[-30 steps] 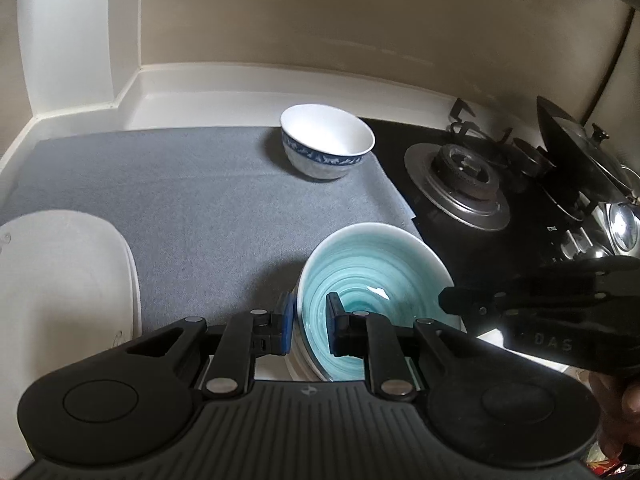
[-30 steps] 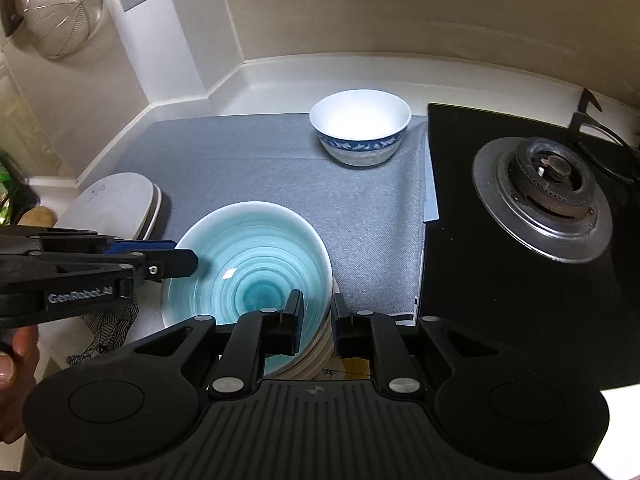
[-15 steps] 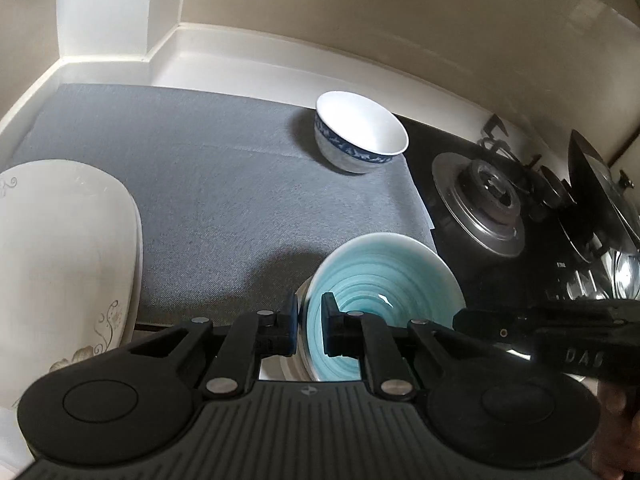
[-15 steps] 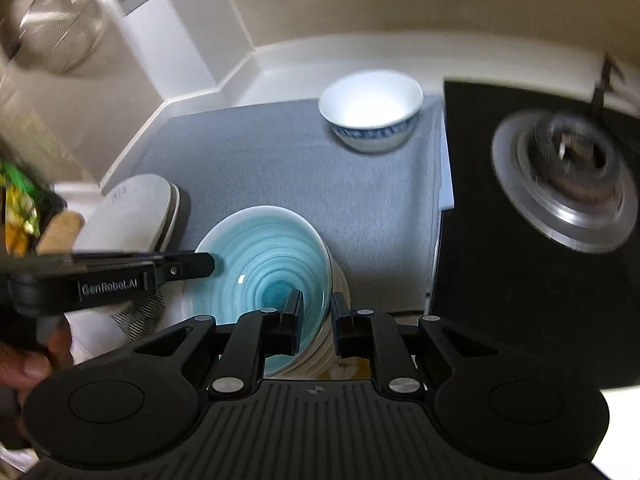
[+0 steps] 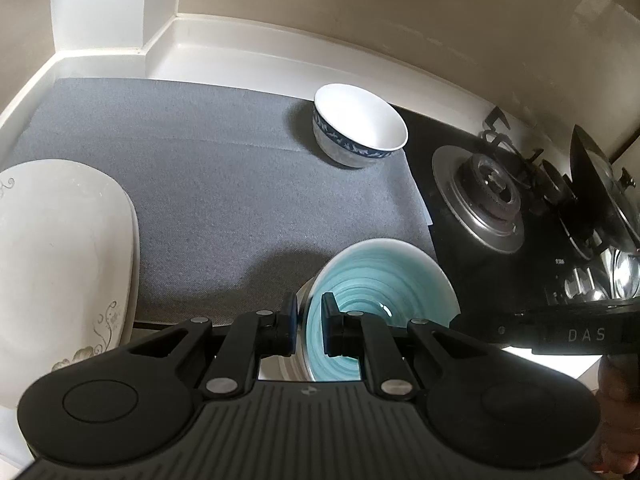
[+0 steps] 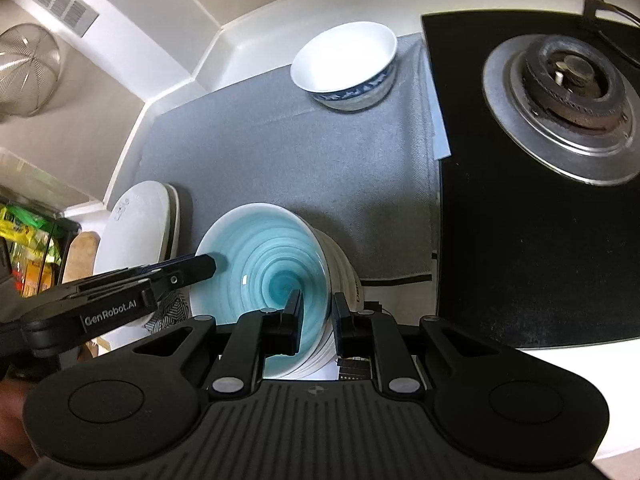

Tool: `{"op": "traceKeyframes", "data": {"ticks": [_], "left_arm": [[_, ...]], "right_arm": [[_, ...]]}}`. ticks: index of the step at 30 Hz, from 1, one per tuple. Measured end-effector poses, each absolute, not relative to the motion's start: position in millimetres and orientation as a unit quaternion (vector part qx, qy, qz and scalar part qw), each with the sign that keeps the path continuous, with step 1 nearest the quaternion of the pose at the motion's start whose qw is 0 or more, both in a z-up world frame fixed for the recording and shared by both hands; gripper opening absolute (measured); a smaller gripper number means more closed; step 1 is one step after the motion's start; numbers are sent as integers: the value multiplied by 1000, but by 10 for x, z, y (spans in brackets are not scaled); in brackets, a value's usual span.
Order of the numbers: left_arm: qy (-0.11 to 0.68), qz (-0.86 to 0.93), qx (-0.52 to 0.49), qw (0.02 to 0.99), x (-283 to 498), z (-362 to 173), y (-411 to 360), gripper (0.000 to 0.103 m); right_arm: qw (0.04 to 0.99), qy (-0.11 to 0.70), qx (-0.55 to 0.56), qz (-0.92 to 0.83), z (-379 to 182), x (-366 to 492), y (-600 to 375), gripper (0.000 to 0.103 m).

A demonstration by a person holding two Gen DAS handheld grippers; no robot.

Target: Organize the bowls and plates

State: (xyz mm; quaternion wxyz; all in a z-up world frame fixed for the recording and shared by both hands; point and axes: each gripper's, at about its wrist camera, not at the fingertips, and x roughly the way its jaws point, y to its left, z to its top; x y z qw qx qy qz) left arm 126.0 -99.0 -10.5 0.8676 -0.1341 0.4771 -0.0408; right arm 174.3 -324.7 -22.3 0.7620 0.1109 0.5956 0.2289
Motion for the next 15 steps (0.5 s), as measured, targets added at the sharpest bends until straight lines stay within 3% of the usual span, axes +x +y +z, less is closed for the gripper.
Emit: {"op": "traceKeyframes", "data": {"ticks": [6, 15], "left_arm": [[448, -52, -114, 885, 1322, -28, -1065, 13], [446, -60, -105, 887, 1370, -116, -1083, 11]], "right_arm": [[832, 490, 26, 260, -51, 1708, -3116, 19], [814, 512, 17, 274, -339, 1882, -3010, 13]]}}
